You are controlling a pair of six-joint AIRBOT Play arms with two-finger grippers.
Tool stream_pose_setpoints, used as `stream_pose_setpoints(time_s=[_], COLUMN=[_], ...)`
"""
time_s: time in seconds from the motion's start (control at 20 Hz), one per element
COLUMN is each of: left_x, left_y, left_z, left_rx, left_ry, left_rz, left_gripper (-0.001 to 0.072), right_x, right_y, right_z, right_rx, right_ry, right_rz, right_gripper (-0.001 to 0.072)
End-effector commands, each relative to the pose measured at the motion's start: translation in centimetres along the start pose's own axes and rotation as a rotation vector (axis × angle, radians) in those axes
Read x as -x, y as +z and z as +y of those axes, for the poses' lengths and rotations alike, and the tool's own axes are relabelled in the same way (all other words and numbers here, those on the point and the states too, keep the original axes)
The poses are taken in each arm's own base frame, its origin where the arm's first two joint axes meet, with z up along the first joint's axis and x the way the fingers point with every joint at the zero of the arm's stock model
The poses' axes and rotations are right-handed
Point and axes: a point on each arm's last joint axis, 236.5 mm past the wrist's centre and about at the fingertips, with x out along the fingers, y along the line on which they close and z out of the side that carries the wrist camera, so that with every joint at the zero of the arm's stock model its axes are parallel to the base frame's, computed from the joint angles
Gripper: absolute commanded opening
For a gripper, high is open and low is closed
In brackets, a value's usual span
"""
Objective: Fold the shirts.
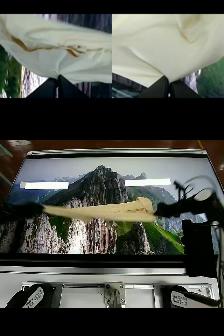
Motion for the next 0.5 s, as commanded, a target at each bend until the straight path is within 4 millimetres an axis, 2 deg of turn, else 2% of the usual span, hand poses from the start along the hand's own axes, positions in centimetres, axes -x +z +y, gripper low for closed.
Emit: stream_pose_setpoints(time_s=[0.0,0.05,0.1,0.15,0.2,0.25,0.3,0.35,0.45], left_x=[16.4,22.2,27.3,32.1,35.7,38.4,39.7,39.9,38.4], left_y=[11.7,13.4,14.1,14.1,13.7,12.9,11.8,10.4,7.7], left_z=[-10.8,-14.3,-17.0,-19.3,-20.8,-21.7,-22.0,-22.0,-20.9], left_rx=[-0.344,-0.439,-0.518,-0.573,-0.572,-0.544,-0.532,-0.538,-0.543], left_ry=[0.018,0.036,0.063,0.092,0.104,0.107,0.118,0.131,0.165], left_rz=[-0.470,-0.607,-0.719,-0.823,-0.899,-0.947,-0.953,-0.921,-0.794], left_gripper=[0.0036,0.0036,0.0036,0.0036,0.0036,0.0036,0.0036,0.0036,0.0036], right_x=[17.1,23.6,29.0,33.5,36.0,37.5,38.1,38.5,39.2], right_y=[7.0,7.9,7.5,6.1,4.4,2.1,0.2,-1.6,-4.1], right_z=[8.8,11.3,13.4,15.3,16.5,17.7,18.2,18.3,18.4], right_rx=[0.415,0.465,0.473,0.478,0.474,0.465,0.459,0.447,0.419], right_ry=[-0.131,-0.209,-0.256,-0.291,-0.305,-0.292,-0.293,-0.300,-0.314], right_rz=[-0.437,-0.606,-0.742,-0.847,-0.900,-0.922,-0.917,-0.905,-0.901], right_gripper=[0.0056,0.0056,0.0056,0.0055,0.0056,0.0055,0.0056,0.0056,0.0056])
